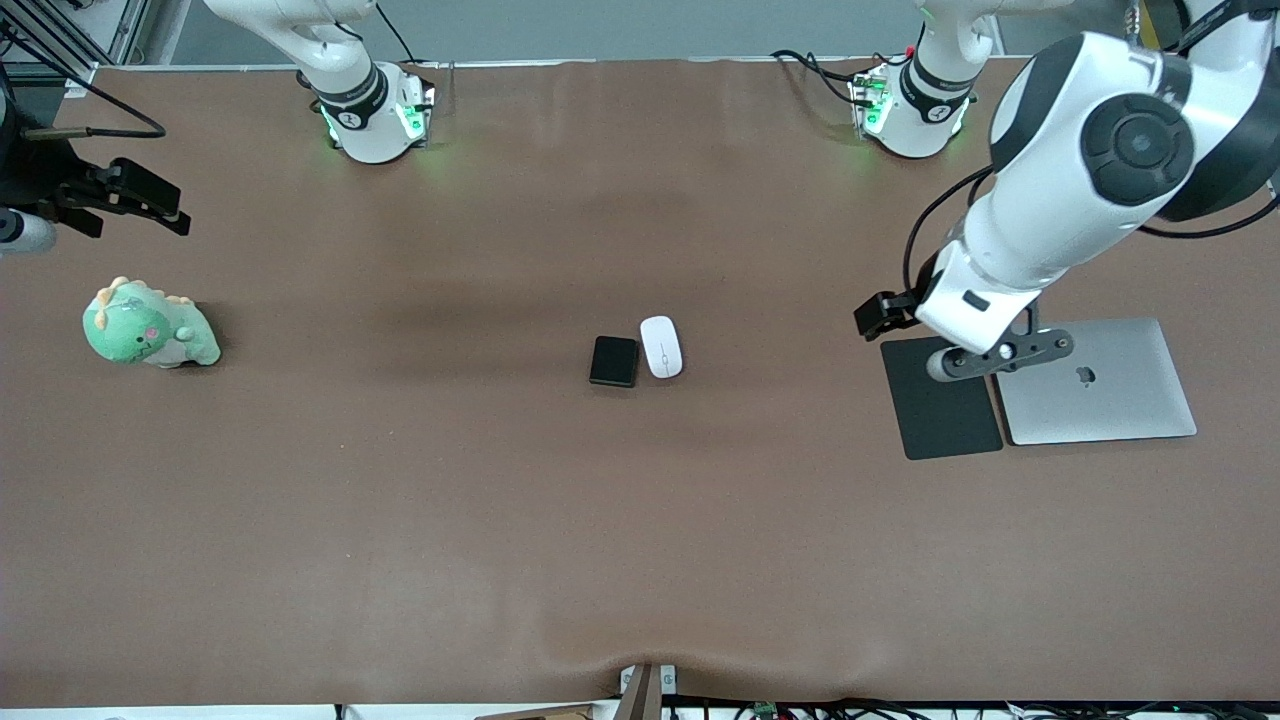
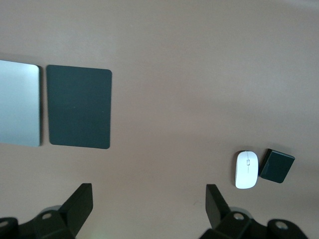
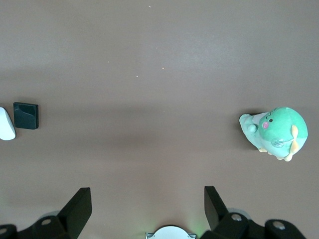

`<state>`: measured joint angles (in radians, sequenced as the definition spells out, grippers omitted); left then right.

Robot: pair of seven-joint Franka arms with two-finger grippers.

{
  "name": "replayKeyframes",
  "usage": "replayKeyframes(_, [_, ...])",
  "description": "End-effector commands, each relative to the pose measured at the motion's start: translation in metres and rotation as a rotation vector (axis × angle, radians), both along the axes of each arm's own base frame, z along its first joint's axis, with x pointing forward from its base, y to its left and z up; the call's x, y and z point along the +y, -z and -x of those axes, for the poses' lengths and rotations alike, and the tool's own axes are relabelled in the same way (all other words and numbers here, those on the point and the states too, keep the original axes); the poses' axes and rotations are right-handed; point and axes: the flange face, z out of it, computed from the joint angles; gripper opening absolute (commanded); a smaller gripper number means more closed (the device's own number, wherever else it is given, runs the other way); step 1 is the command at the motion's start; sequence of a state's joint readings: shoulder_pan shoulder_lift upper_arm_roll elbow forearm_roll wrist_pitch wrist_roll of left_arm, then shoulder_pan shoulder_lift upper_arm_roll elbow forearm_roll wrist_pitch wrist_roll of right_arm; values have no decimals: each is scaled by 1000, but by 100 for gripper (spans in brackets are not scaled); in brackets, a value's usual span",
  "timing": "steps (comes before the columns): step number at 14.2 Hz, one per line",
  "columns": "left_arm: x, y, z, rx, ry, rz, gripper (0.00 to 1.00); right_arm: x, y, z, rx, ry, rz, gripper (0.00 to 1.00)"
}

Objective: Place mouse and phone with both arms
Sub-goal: 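Move the left gripper over the mouse pad toward the white mouse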

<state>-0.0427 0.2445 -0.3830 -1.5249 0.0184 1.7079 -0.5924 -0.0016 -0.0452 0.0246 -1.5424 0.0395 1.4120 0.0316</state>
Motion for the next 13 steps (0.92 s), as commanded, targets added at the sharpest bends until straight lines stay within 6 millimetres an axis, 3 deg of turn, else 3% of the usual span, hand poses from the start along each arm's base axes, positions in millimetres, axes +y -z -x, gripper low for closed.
replayKeyframes(1, [-18, 12, -5, 1, -12, 13, 100, 1, -2, 1, -3, 10, -16, 100])
replayKeyframes(13, [-127, 121, 6, 48, -93, 15, 100, 2, 1, -1, 0, 7, -16, 100])
